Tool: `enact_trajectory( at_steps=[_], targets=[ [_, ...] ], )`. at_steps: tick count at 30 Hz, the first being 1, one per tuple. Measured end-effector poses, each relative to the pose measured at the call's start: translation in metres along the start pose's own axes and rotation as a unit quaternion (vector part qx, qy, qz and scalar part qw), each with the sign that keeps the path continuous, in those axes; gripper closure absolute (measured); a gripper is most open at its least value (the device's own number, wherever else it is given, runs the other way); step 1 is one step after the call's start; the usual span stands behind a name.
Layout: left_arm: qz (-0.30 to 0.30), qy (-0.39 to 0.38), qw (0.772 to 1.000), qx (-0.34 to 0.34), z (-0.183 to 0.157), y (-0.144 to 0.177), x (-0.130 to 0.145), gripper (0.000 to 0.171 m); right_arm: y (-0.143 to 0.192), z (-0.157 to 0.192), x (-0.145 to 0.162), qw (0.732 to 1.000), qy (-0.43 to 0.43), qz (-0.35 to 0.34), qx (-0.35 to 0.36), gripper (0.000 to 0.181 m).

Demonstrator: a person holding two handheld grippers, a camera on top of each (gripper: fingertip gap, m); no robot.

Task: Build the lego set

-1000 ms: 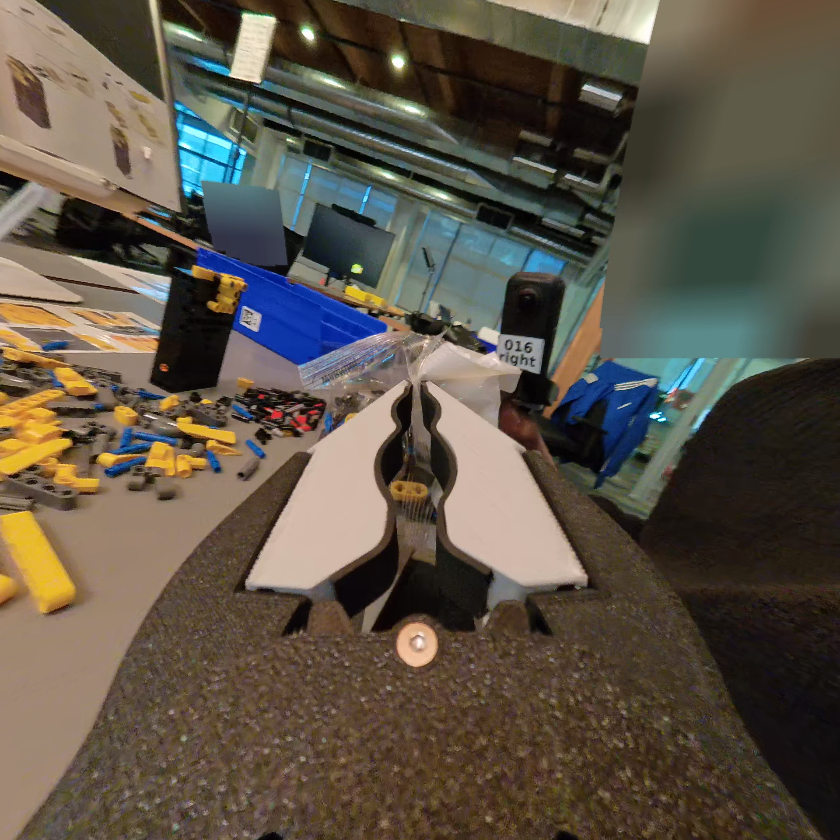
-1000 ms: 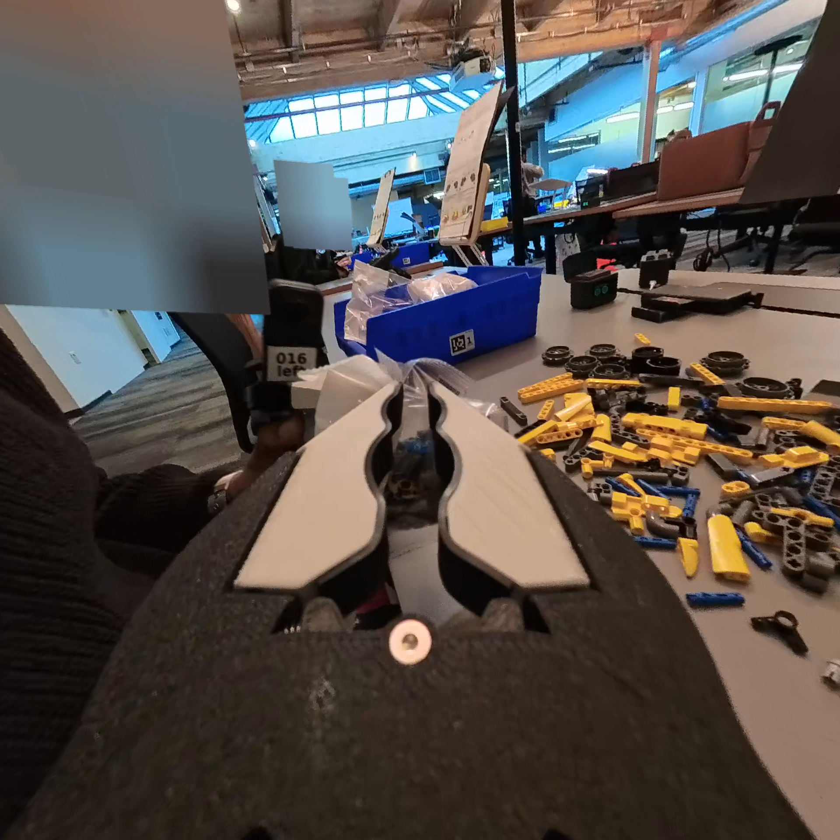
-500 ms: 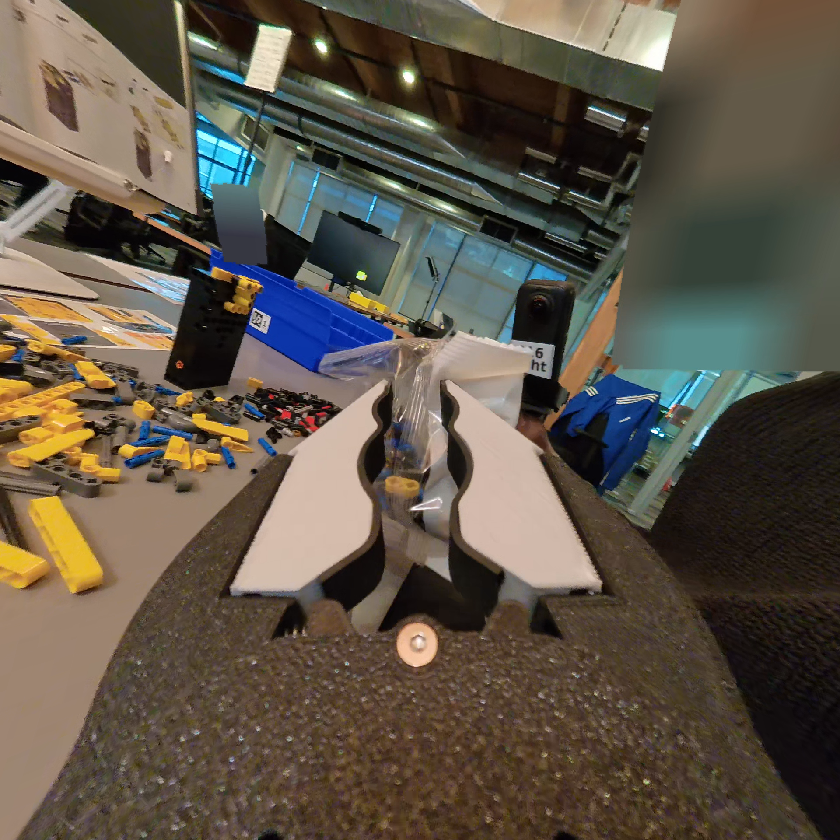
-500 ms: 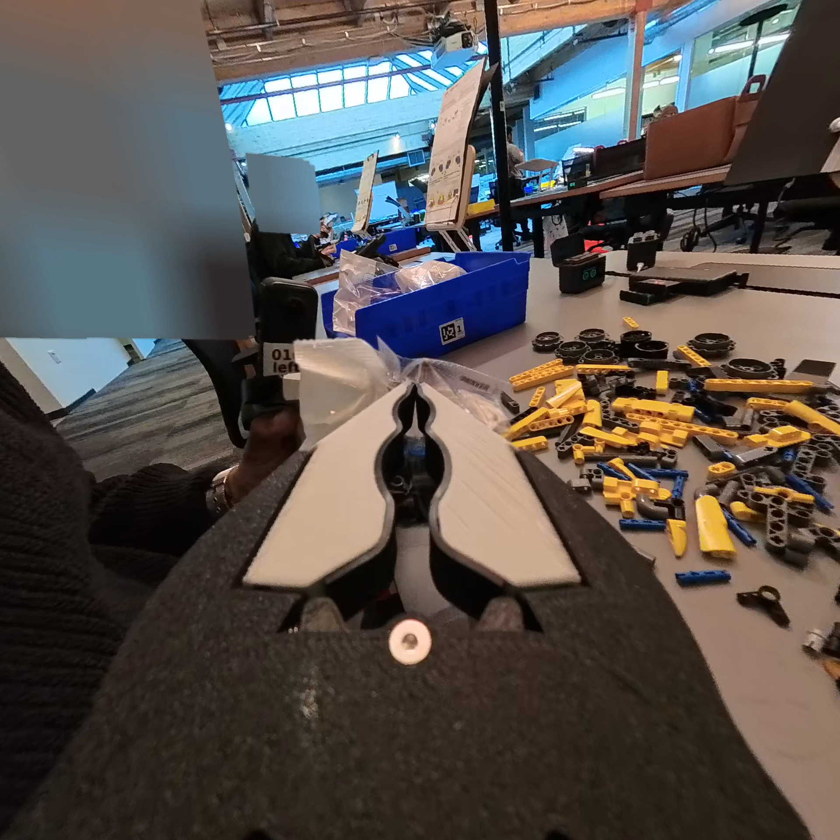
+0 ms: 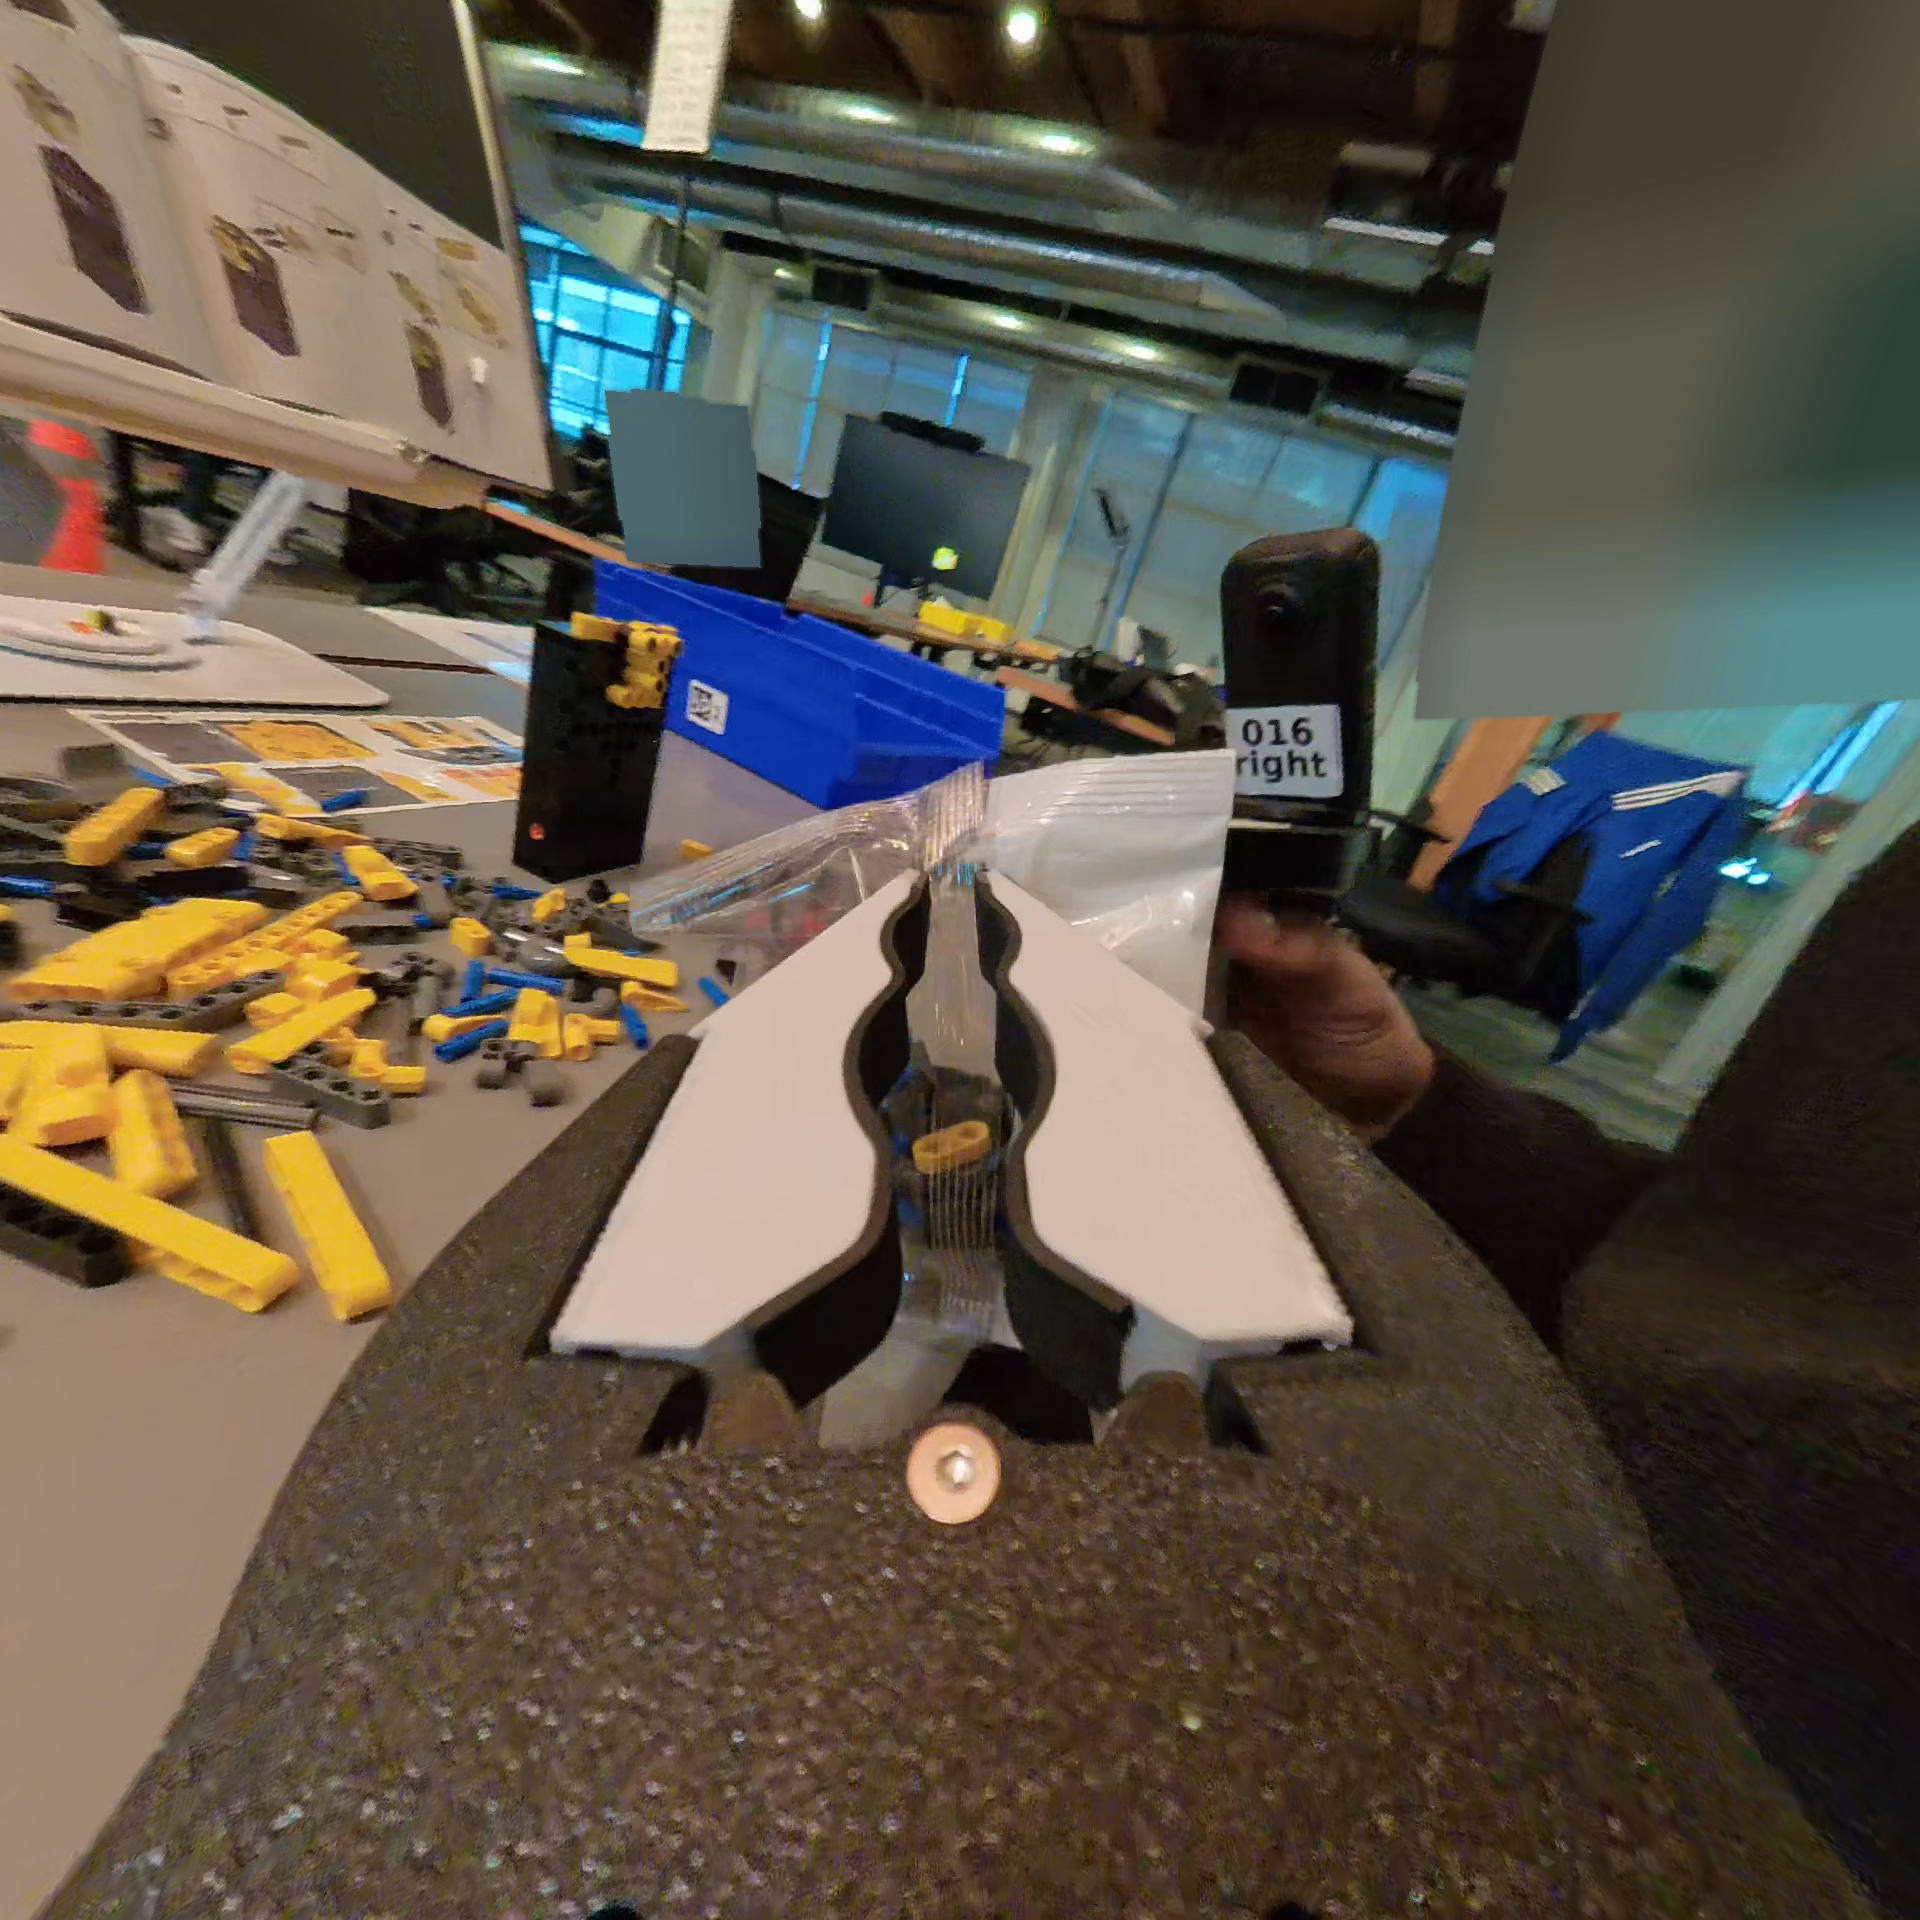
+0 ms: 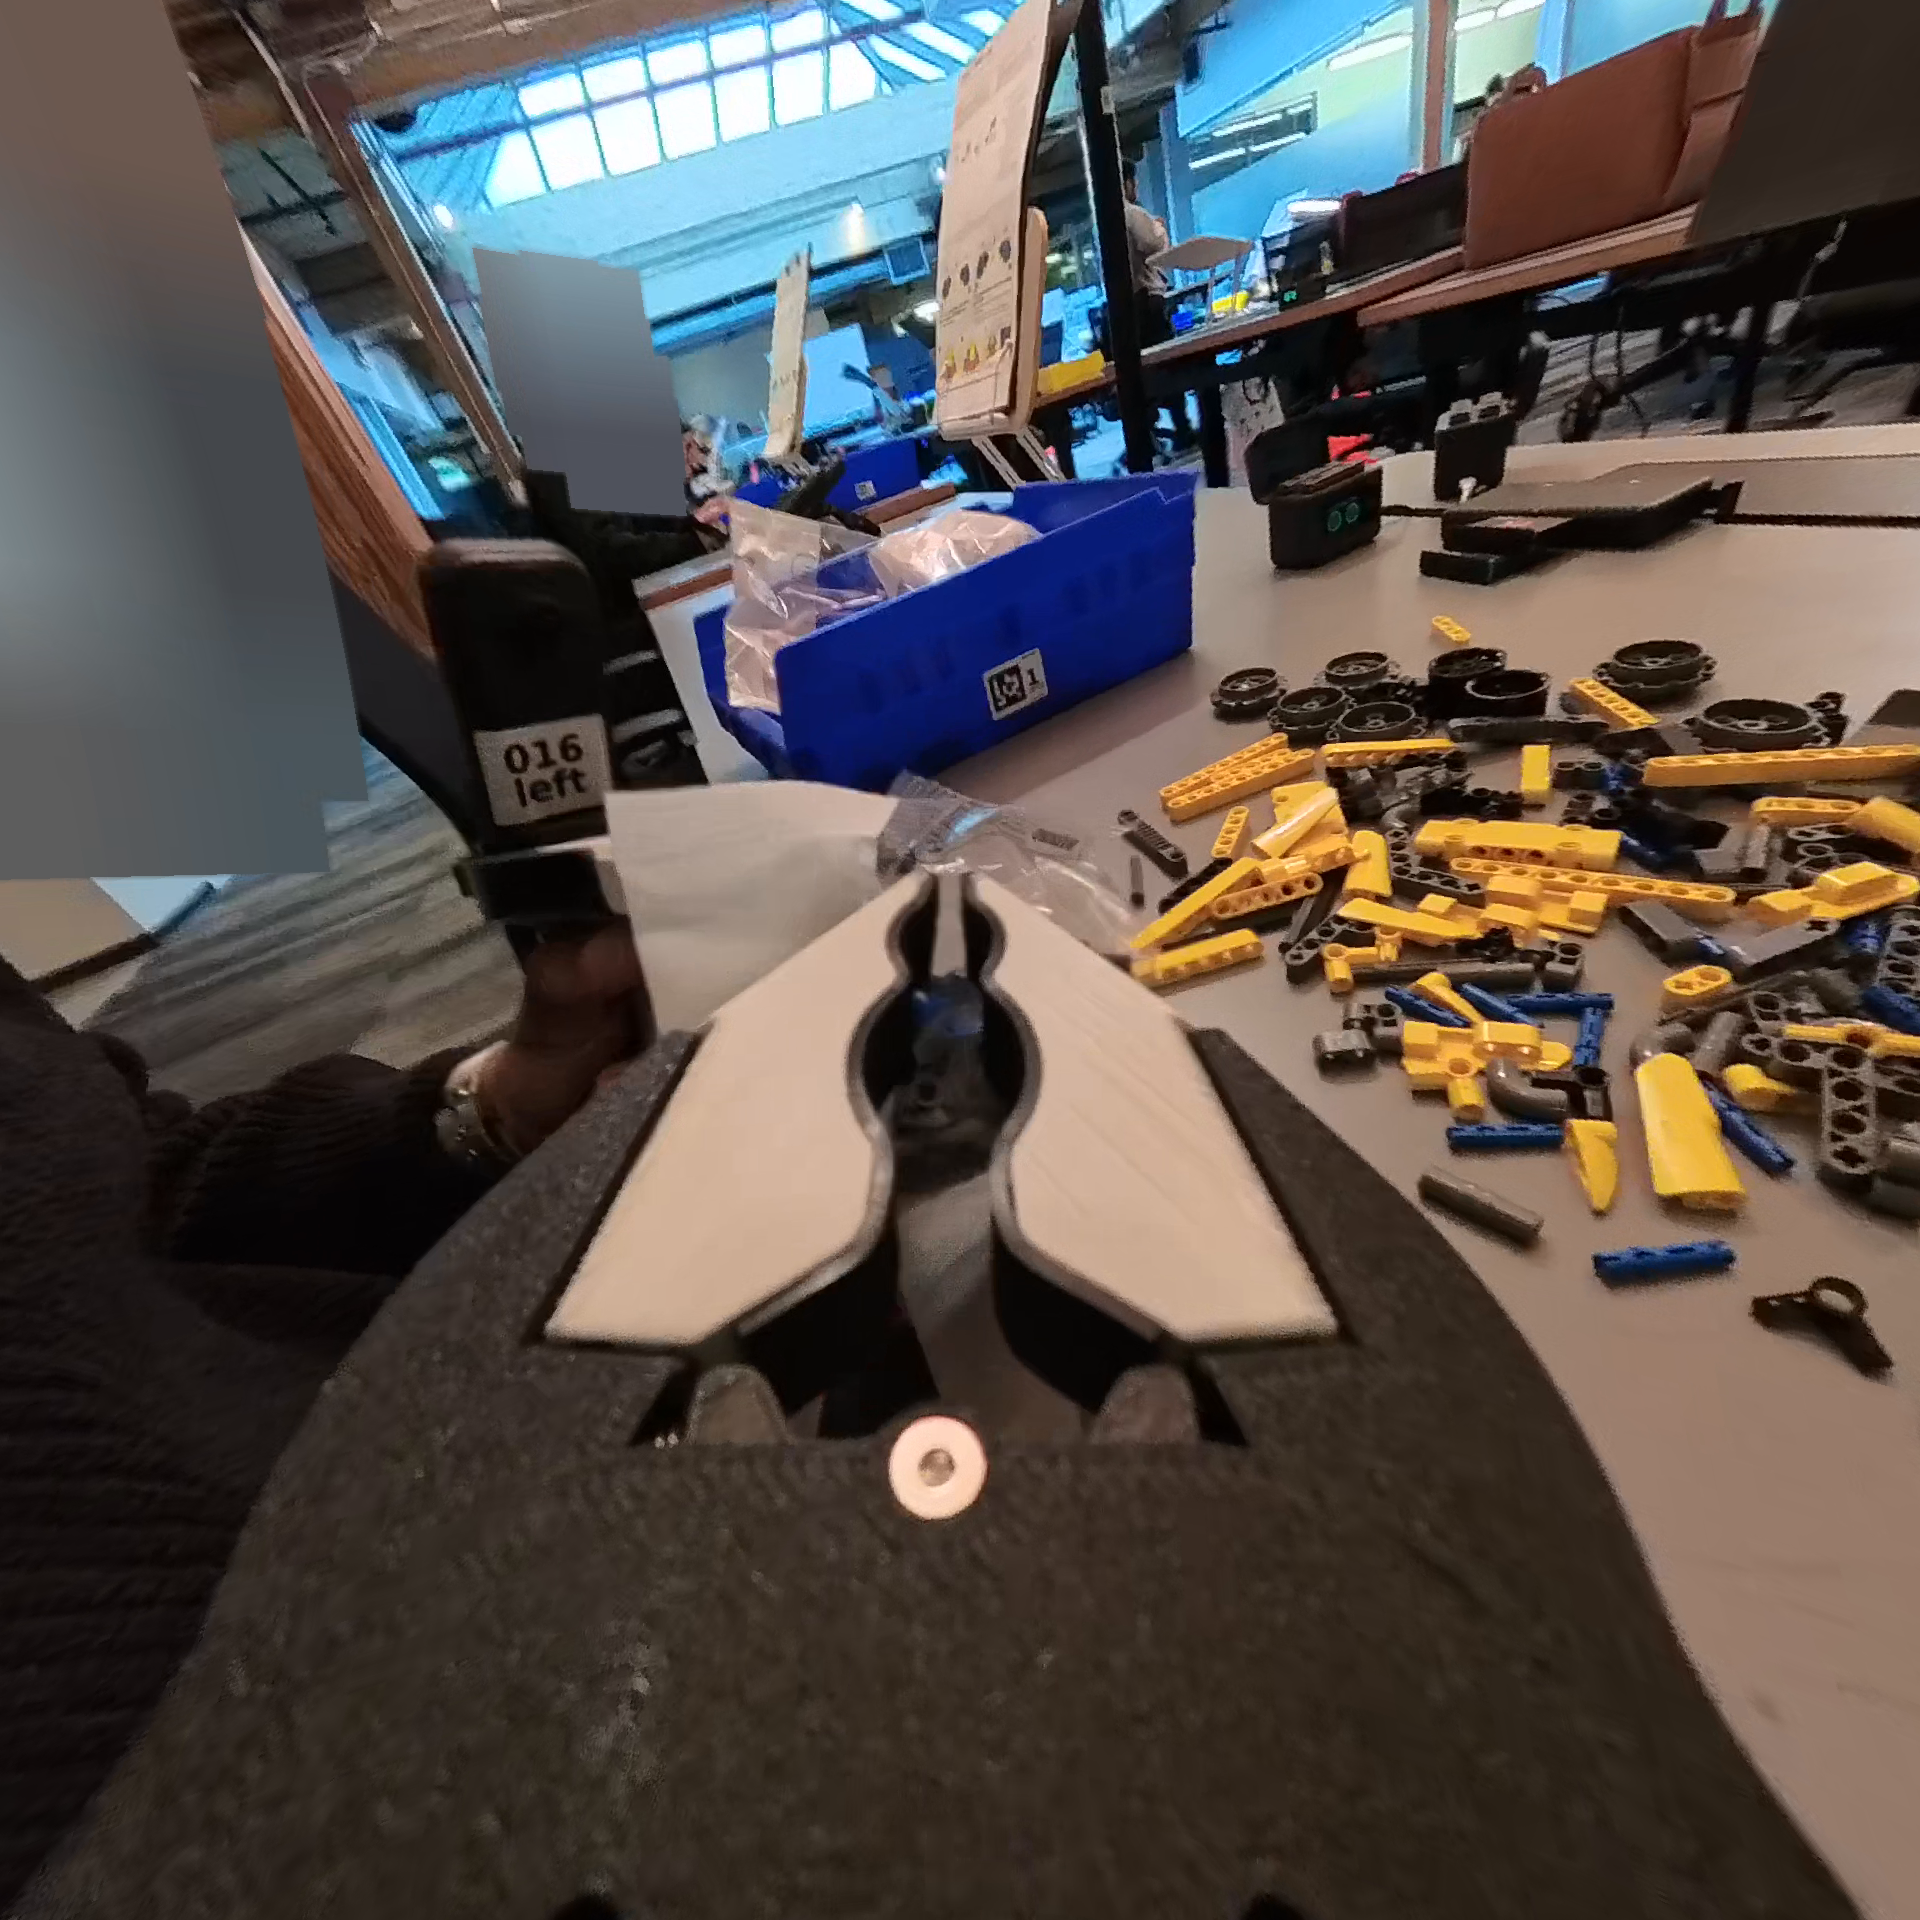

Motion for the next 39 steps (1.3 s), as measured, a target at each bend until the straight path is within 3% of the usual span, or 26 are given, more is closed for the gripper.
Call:
enact_trajectory(
  at_steps=[6, 8, 10, 12, 14, 18, 20, 23, 27, 29, 31, 36, 39],
  targets=[
    [0.024, -0.056, 0.996, -0.057, 0.007, 0.001, 0.000, 0.171, 0.024, 0.003, -0.035, 0.977, -0.165, -0.065, -0.117, 0.133],
    [0.033, -0.073, 0.995, -0.065, 0.005, 0.000, 0.000, 0.171, 0.027, 0.012, -0.035, 0.973, -0.172, -0.049, -0.147, 0.110],
    [0.049, -0.092, 0.992, -0.075, 0.005, -0.002, 0.003, 0.171, 0.020, 0.017, -0.026, 0.979, -0.154, -0.012, -0.130, 0.103],
    [0.066, -0.097, 0.990, -0.081, 0.006, -0.005, 0.009, 0.171, 0.010, 0.012, -0.014, 0.986, -0.142, 0.028, -0.083, 0.108],
    [0.074, -0.096, 0.989, -0.080, 0.005, -0.007, 0.014, 0.171, 0.005, -0.001, -0.005, 0.989, -0.138, 0.048, -0.035, 0.133],
    [0.076, -0.097, 0.990, -0.073, 0.002, -0.009, 0.016, 0.171, 0.006, -0.007, -0.002, 0.986, -0.157, 0.040, -0.030, 0.153],
    [0.075, -0.111, 0.987, -0.088, 0.005, -0.007, 0.016, 0.169, 0.006, -0.007, 0.000, 0.987, -0.154, 0.039, -0.037, 0.181],
    [0.087, -0.130, 0.983, -0.095, 0.005, -0.008, 0.018, 0.144, 0.003, -0.013, 0.008, 0.987, -0.149, 0.053, -0.019, 0.181],
    [0.126, -0.109, 0.982, -0.084, 0.006, -0.012, 0.032, 0.141, 0.007, -0.030, 0.014, 0.988, -0.135, 0.070, 0.021, 0.179],
    [0.146, -0.099, 0.982, -0.063, 0.001, -0.014, 0.037, 0.141, 0.018, -0.039, 0.010, 0.989, -0.129, 0.067, 0.038, 0.159],
    [0.179, -0.099, 0.978, -0.043, -0.004, -0.016, 0.046, 0.140, 0.030, -0.049, 0.005, 0.990, -0.114, 0.062, 0.056, 0.154],
    [0.313, -0.114, 0.942, -0.035, -0.003, -0.023, 0.080, 0.136, 0.043, -0.064, 0.006, 0.989, -0.063, 0.099, 0.090, 0.148],
    [0.376, -0.135, 0.913, -0.080, 0.012, -0.019, 0.095, 0.136, 0.040, -0.058, 0.020, 0.986, -0.027, 0.136, 0.092, 0.143]
  ],
)
Point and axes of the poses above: each gripper's, where its closed fingertips meet, y back along the fingers, x out of its underside, z = x × y across the jaws, the point moved 1 cm from there along y, back along the fingers, and after that the axes turned 14 degrees about x, right-handed, at the moved point
